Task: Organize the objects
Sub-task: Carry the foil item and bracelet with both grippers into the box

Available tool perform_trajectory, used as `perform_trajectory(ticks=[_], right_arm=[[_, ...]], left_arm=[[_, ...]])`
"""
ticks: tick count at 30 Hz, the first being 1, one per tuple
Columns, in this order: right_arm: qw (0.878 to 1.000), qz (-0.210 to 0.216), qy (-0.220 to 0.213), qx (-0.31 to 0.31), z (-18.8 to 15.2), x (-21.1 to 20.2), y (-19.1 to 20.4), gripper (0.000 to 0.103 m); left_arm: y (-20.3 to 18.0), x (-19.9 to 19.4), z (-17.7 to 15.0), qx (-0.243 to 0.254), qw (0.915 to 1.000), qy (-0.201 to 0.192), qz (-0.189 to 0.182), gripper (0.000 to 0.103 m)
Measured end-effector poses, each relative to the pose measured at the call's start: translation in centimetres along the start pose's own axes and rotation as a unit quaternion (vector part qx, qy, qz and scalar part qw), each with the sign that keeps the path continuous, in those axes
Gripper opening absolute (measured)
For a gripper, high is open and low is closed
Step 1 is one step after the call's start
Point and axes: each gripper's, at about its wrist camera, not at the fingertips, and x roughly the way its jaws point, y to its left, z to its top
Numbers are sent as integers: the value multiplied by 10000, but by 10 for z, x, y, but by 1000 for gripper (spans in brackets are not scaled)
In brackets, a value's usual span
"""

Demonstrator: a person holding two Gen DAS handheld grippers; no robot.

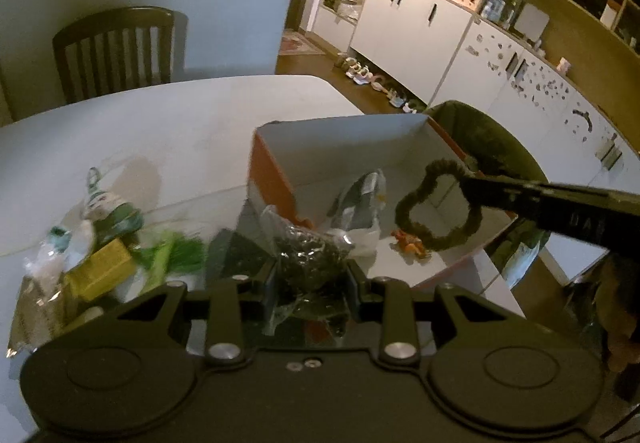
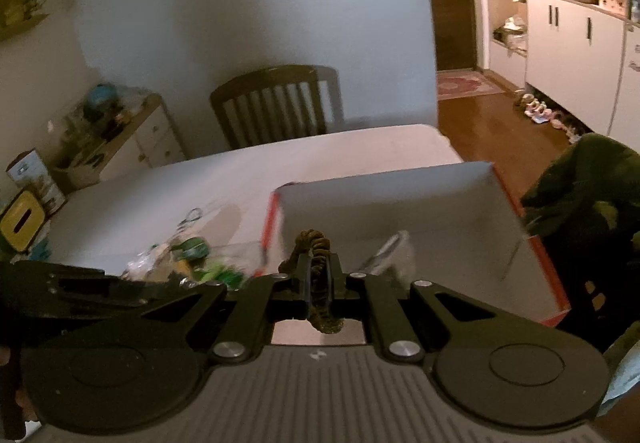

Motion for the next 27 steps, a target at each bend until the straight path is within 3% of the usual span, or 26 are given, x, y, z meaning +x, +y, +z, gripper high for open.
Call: perform_trajectory(ticks=[15, 27], right_arm=[[9984, -432, 157, 339, 12, 39, -91, 7], [9965, -652, 509, -115, 8, 98, -117, 7]], left_arm=[[-72, 68, 29, 545, 9980, 299, -63, 32], [-107, 135, 35, 972, 9922, 784, -45, 32]])
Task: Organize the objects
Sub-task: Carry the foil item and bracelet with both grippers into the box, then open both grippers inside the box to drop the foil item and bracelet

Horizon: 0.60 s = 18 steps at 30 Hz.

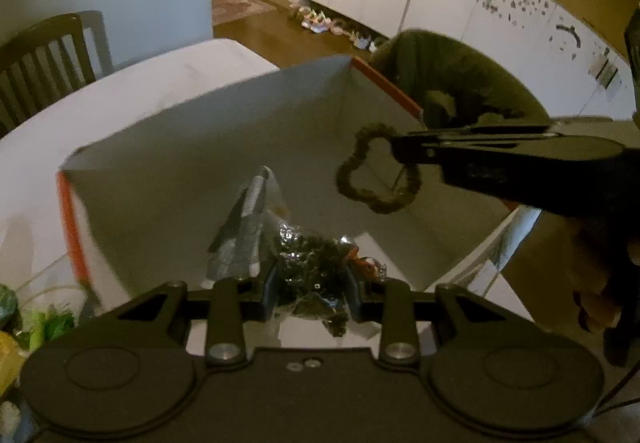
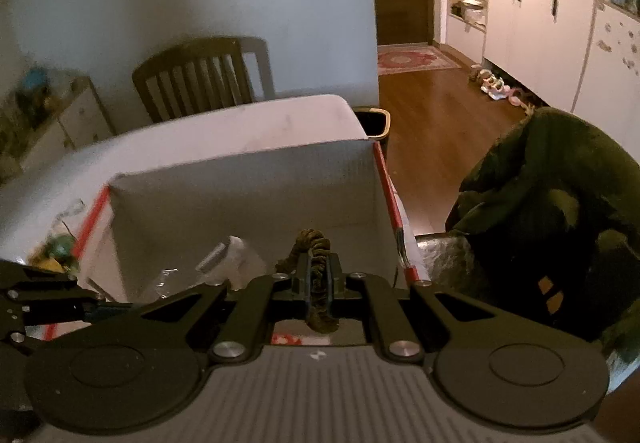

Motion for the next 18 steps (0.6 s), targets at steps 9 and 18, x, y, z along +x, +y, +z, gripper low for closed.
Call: perform_trajectory(ticks=[9, 18], right_arm=[[9993, 75, 314, -202, 0, 34, -6, 7], [9980, 117, 450, -439, -4, 42, -3, 7]], left_arm=[[1, 38, 11, 19, 9993, 379, -65, 32], [3, 70, 19, 42, 9958, 908, -127, 32]])
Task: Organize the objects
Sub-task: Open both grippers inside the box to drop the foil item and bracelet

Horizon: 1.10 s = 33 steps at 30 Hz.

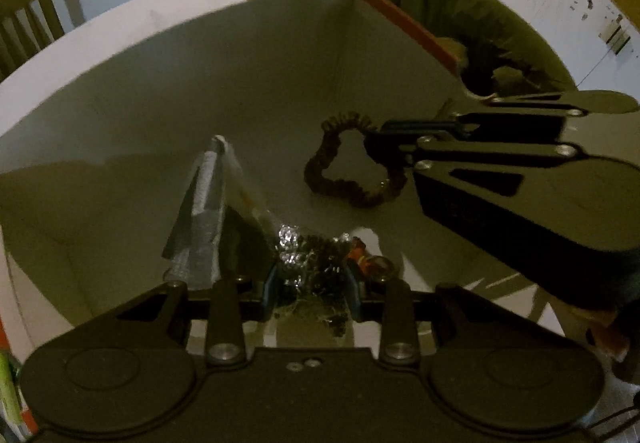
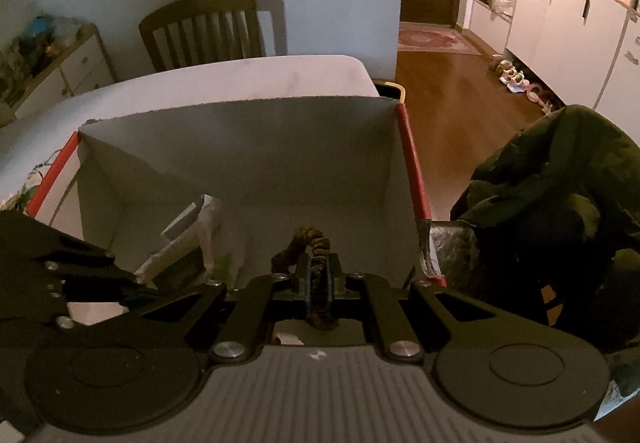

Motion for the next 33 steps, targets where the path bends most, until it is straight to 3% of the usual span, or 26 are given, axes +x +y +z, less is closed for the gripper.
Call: perform_trajectory(ticks=[5, 13, 16, 18, 19, 20, 33], right_arm=[[9999, 124, 8, 44, -1, -2, -4, 7], [9994, 257, 31, 213, -3, -10, -10, 8], [9994, 274, 38, 216, -4, -13, -11, 9], [9996, 236, 17, 182, -4, -14, -11, 10], [9996, 215, 2, 169, -5, -16, -11, 11], [9996, 196, -18, 179, -5, -18, -11, 12], [9985, 324, -354, 252, -8, -62, -7, 18]], left_arm=[[2, 7, 5, -9, 9996, 269, -32, 33], [3, 4, 3, -3, 9997, 240, -49, 37], [4, 1, 0, -9, 9998, 191, -69, 39], [4, -1, -3, -39, 9998, 177, -63, 47], [2, -1, -2, -49, 9999, 137, -62, 57], [-1, -3, -1, -39, 10000, 76, -31, 61], [2, -53, -12, -167, 9979, -622, -10, 61]])
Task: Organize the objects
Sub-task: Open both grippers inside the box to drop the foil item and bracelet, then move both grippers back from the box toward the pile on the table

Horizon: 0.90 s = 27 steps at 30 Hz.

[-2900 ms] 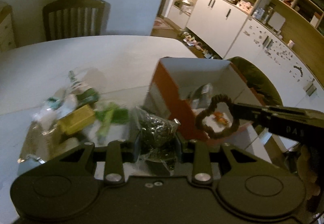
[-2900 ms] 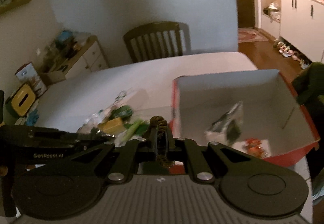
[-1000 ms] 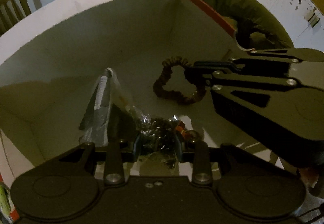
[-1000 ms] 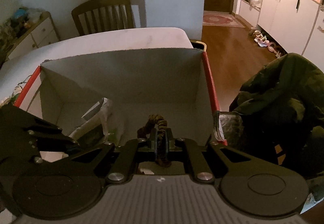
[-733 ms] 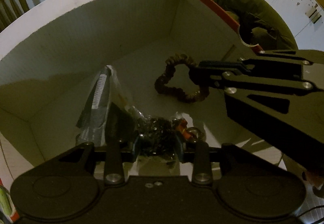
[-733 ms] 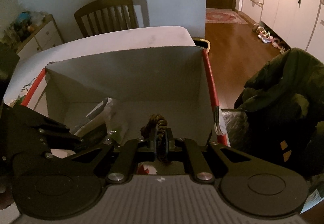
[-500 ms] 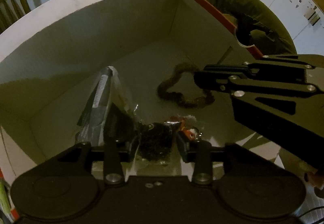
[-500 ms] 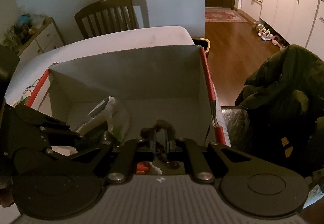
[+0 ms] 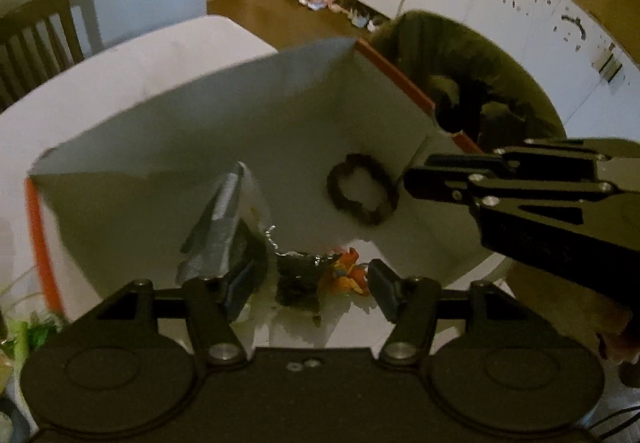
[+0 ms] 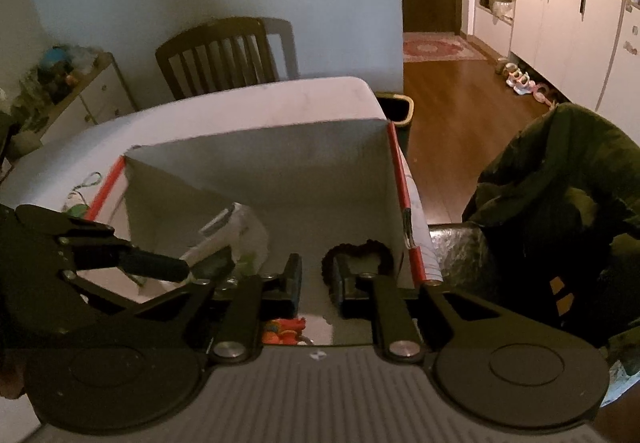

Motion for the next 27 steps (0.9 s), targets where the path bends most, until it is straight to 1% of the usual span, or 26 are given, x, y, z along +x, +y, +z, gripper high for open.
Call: perform_trajectory(ticks=[4, 9, 17, 19, 20, 22, 24, 27], right_arm=[[9998, 74, -174, -2, 0, -17, 8, 23], [9994, 176, -311, -11, 0, -34, 24, 23], [9983, 349, -468, -16, 0, -57, 49, 23], [9980, 360, -515, -24, -1, -61, 56, 23], [9979, 361, -535, -12, -1, -63, 60, 25], [9976, 396, -571, 31, -2, -66, 66, 37], [9972, 401, -625, 56, -3, -69, 74, 46], [9971, 400, -650, 55, -5, -71, 86, 47]], left_arm=[[5, -24, -7, -101, 9996, -270, 49, 61], [9, -53, -14, -251, 9976, -637, 32, 61], [15, -94, -25, -226, 9930, -1150, 109, 62], [17, -102, -28, -208, 9915, -1275, 132, 64], [19, -107, -31, -203, 9906, -1341, 159, 65], [22, -115, -35, -205, 9895, -1422, 171, 65], [29, -122, -40, -253, 9885, -1481, 155, 65], [40, -132, -49, -296, 9872, -1555, 193, 66]])
